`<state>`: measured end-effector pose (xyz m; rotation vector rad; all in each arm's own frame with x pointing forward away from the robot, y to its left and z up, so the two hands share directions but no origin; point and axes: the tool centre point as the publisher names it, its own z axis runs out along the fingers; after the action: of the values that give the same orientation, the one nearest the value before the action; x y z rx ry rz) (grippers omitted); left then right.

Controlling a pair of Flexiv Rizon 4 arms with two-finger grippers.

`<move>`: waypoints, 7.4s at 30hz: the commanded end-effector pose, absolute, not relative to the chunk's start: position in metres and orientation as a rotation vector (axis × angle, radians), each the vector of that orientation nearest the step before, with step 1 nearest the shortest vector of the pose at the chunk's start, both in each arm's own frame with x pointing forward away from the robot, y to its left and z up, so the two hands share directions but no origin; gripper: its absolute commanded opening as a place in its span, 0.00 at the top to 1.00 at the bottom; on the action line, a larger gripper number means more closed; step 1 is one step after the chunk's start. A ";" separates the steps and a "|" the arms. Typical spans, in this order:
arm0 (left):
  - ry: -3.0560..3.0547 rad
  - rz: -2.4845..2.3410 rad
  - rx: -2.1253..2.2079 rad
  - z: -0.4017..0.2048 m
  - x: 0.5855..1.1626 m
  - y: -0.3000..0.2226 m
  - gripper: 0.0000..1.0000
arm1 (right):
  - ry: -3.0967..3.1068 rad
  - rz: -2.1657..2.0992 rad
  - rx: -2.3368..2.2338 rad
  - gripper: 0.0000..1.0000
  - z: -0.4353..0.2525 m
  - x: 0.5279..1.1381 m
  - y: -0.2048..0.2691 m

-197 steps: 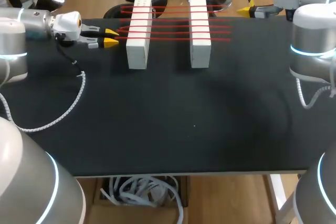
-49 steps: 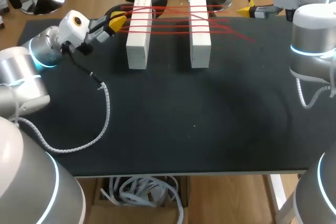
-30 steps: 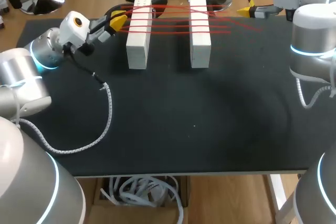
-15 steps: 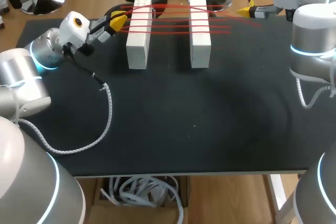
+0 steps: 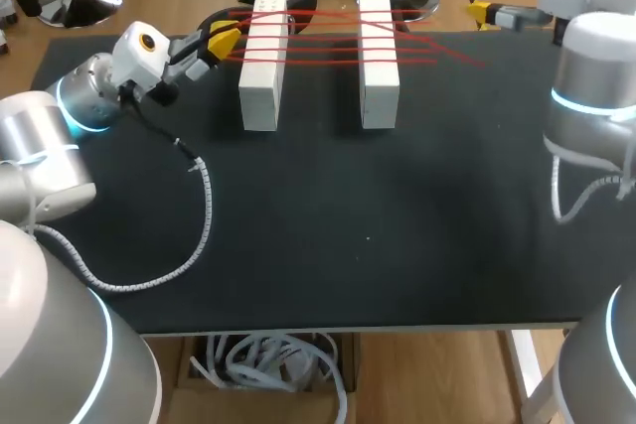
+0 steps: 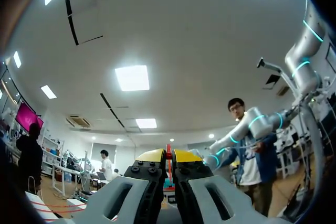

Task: Grab the tape and strap the tape.

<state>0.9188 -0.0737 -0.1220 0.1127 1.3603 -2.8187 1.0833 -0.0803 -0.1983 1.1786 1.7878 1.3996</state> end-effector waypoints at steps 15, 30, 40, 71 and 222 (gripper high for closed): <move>1.348 -2.818 0.097 -0.124 0.916 -0.071 1.00 | 1.005 1.708 1.393 0.00 -0.163 0.968 -0.089; 1.273 -2.812 0.094 -0.122 0.915 -0.073 1.00 | 0.743 1.966 1.603 0.00 -0.144 0.929 -0.063; 1.268 -2.816 0.103 -0.122 0.915 -0.074 1.00 | 0.658 2.104 1.694 0.00 -0.134 0.905 -0.043; 1.268 -2.816 0.103 -0.122 0.915 -0.074 1.00 | 0.383 2.388 2.096 0.00 -0.135 0.888 0.000; 1.268 -2.816 0.103 -0.122 0.915 -0.074 1.00 | -0.314 2.553 2.174 1.00 -0.098 0.917 0.052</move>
<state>0.9152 -0.0737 -0.1205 0.1018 1.2728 -2.8150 0.9172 0.0556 -0.1019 2.1600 -0.3246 2.5619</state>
